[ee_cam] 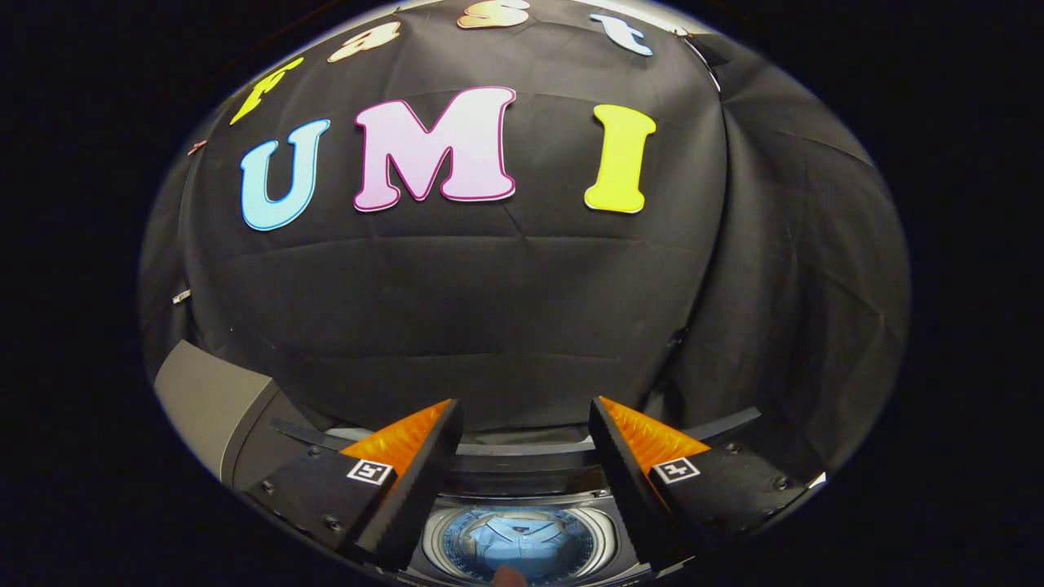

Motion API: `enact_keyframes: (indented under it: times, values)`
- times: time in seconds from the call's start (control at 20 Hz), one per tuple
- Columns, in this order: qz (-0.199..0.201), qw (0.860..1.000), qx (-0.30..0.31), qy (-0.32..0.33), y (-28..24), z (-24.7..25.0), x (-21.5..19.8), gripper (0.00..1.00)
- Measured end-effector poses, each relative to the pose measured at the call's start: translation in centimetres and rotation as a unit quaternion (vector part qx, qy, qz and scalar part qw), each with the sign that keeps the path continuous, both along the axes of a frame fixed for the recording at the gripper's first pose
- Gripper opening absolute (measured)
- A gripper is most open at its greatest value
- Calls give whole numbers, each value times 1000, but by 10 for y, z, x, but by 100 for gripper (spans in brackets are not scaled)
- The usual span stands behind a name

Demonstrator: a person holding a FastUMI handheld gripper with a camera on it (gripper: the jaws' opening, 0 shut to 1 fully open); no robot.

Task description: Put the clothes into the washing machine and then close the washing machine lid.

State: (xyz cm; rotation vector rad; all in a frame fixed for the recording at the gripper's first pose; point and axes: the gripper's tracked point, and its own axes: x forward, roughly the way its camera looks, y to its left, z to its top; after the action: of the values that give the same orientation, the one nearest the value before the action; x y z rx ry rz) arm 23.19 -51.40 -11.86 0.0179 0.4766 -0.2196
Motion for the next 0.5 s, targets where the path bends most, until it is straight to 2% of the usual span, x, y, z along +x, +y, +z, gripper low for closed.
enact_keyframes:
  times: [0.5]
  values:
    - [2,1000,4,-6,4,-5,-28,100]
